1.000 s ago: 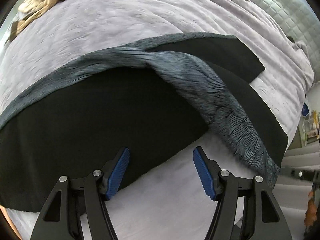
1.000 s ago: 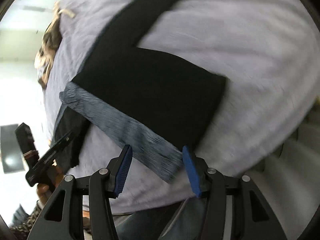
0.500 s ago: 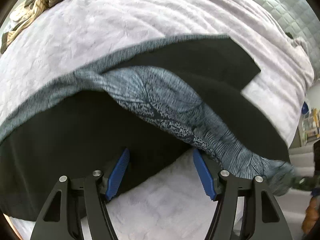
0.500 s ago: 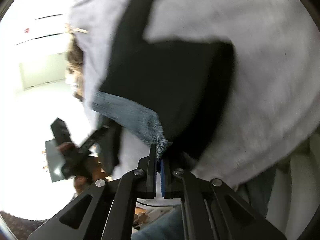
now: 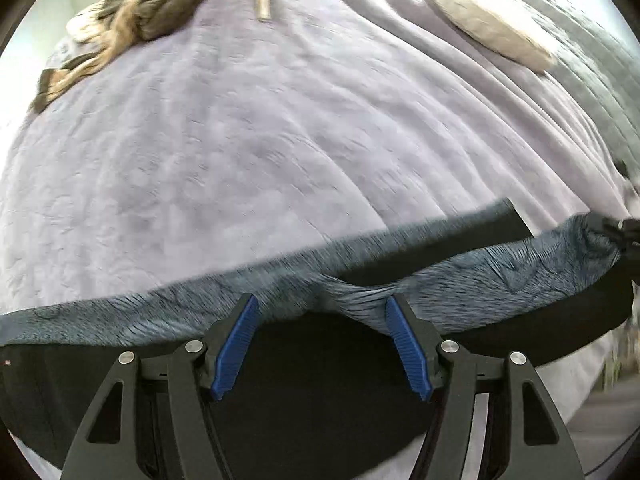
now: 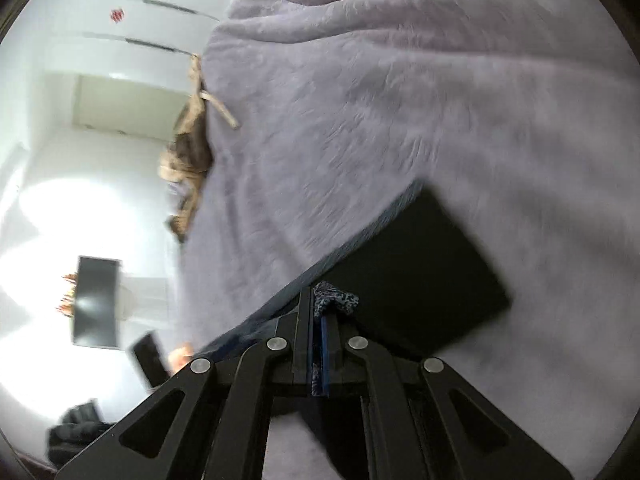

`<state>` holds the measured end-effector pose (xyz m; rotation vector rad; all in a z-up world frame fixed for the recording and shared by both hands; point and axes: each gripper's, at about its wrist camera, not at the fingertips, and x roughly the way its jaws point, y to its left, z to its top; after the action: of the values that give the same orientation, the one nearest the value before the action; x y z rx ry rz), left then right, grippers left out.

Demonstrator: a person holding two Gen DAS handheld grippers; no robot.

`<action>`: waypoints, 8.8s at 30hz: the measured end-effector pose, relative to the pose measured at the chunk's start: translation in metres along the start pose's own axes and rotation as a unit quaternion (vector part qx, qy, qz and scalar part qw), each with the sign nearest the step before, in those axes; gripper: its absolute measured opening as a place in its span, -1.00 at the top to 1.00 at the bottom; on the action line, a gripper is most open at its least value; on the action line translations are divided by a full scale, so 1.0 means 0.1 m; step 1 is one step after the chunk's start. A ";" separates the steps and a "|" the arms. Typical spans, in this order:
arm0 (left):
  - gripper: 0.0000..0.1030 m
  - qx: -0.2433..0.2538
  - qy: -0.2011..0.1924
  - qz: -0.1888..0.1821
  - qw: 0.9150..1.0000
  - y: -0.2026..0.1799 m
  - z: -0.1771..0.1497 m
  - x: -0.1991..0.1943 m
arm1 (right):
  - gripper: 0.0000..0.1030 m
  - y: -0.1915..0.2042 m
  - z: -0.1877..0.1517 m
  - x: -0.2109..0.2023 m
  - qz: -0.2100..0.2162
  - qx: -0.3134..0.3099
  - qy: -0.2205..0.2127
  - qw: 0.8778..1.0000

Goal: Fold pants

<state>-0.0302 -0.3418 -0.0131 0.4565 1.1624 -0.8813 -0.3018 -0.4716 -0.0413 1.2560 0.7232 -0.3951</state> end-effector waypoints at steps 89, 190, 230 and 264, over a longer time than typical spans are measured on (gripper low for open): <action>-0.65 -0.133 0.054 0.246 0.959 3.11 -1.29 -0.51 | 0.09 0.85 -2.29 1.67 0.087 -0.017 0.207 0.974; -1.00 0.010 0.117 0.089 0.989 -0.63 -0.87 -0.14 | 0.04 -0.44 -1.08 0.09 -0.151 -0.042 0.054 0.986; -1.00 -0.005 0.100 0.111 0.989 -0.75 -0.63 0.88 | 0.21 -1.25 -0.63 0.38 0.014 0.106 -0.015 0.994; -1.00 -0.028 0.032 0.149 0.988 -0.35 -0.29 0.82 | 0.74 -0.17 -0.31 0.24 0.048 -0.052 -0.075 0.995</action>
<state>-0.0645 -0.3716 -0.0949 0.5991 1.1389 -0.5763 -0.3038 -0.4442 -0.0747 1.1446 0.5471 -0.3641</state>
